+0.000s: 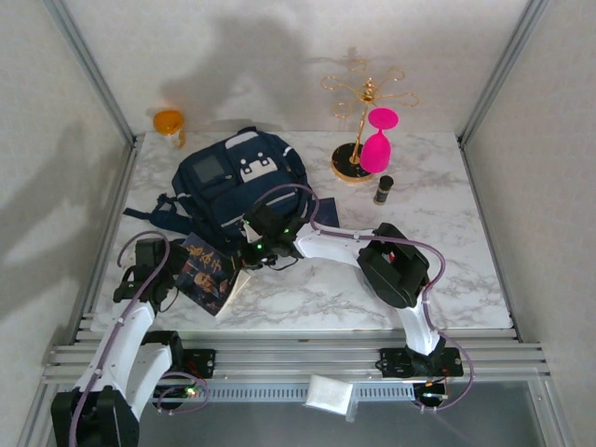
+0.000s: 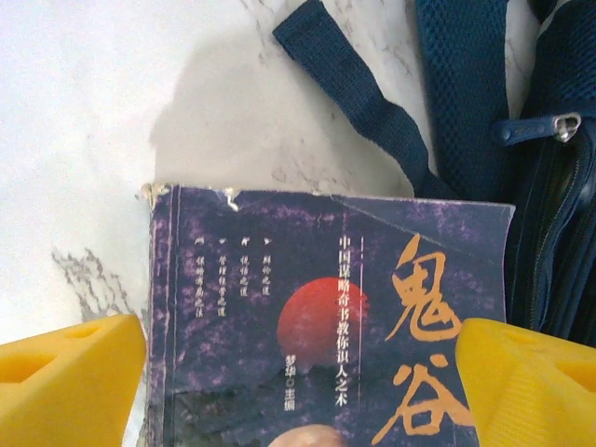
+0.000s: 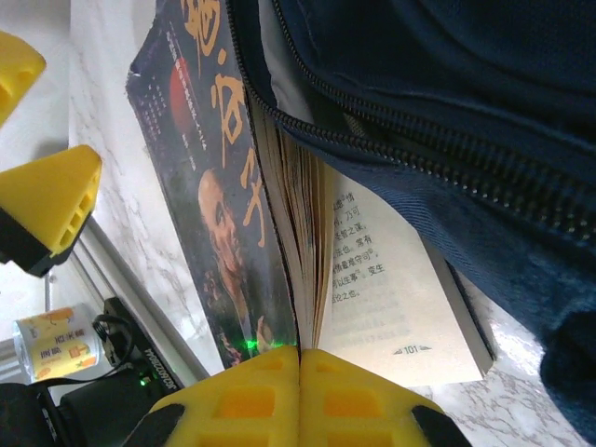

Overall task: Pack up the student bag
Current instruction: Move the book to the bottom-left of the table, then pick up the book from the bottom-left of the table.

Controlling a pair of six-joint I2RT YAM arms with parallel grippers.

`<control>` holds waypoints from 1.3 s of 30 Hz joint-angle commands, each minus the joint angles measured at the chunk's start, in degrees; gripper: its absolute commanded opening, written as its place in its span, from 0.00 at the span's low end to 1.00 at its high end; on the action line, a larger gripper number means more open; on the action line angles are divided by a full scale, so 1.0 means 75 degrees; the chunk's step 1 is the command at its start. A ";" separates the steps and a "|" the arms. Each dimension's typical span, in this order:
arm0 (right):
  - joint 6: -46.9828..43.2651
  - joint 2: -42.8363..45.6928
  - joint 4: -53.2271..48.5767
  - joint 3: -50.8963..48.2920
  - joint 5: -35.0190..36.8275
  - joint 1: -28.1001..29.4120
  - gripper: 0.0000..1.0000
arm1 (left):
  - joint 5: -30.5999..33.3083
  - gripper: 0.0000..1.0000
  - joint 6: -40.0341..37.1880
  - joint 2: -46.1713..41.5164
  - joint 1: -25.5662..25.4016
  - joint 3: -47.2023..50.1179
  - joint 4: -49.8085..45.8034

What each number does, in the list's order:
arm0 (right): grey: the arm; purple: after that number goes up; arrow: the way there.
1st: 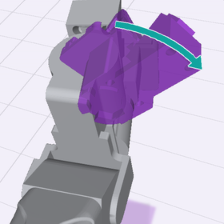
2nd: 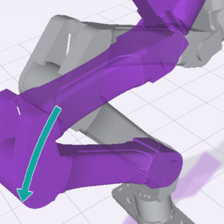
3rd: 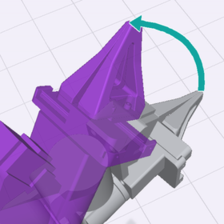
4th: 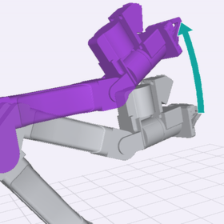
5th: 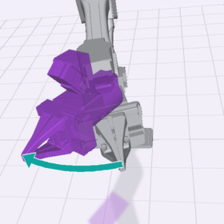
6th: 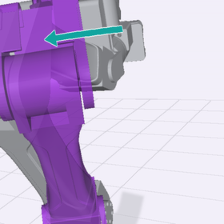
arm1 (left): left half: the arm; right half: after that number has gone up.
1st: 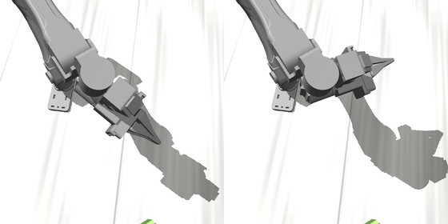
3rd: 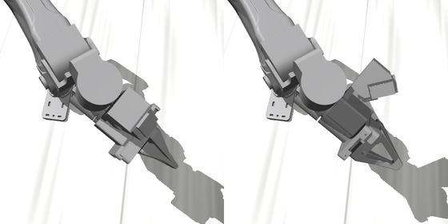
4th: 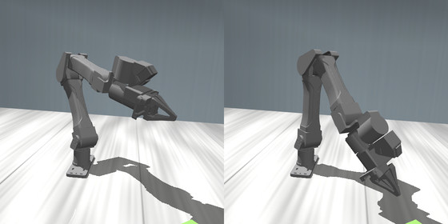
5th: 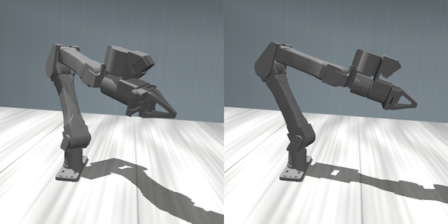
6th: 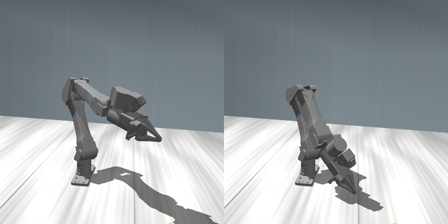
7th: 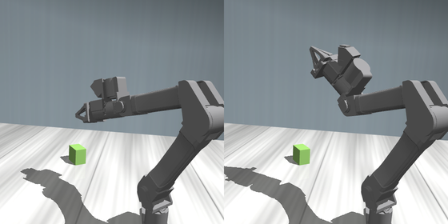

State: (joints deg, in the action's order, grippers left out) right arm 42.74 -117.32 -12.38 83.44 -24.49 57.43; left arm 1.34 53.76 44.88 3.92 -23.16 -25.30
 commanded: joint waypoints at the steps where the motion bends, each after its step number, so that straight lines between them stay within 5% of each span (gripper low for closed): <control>1: 0.0047 -0.0013 0.0412 0.0065 0.0315 0.0203 0.00 | 0.0822 0.87 0.0545 0.0008 -0.0308 -0.0044 -0.0899; 5: -0.0162 -0.0098 0.0358 -0.0123 0.0234 0.0229 0.04 | 0.0560 0.83 0.0802 0.0126 -0.0401 0.0223 -0.0659; 16: -0.0887 -0.0646 -0.0708 0.0366 0.0974 0.0292 0.44 | 0.0492 0.57 0.0926 0.0484 -0.0951 0.0811 0.0121; 24: -0.1145 -0.1427 -0.1389 0.1243 0.0999 0.0566 0.59 | 0.0584 0.48 0.0789 0.0619 -0.0968 0.0960 0.0346; 39: -0.1523 -0.1201 -0.1813 0.2197 0.0090 0.0837 0.28 | 0.1034 0.47 0.0891 0.0303 -0.1007 0.1087 0.0153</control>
State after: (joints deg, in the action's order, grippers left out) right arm 32.32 -127.31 -25.10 97.23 -20.82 61.87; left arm 6.09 58.54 47.68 -3.29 -15.92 -23.83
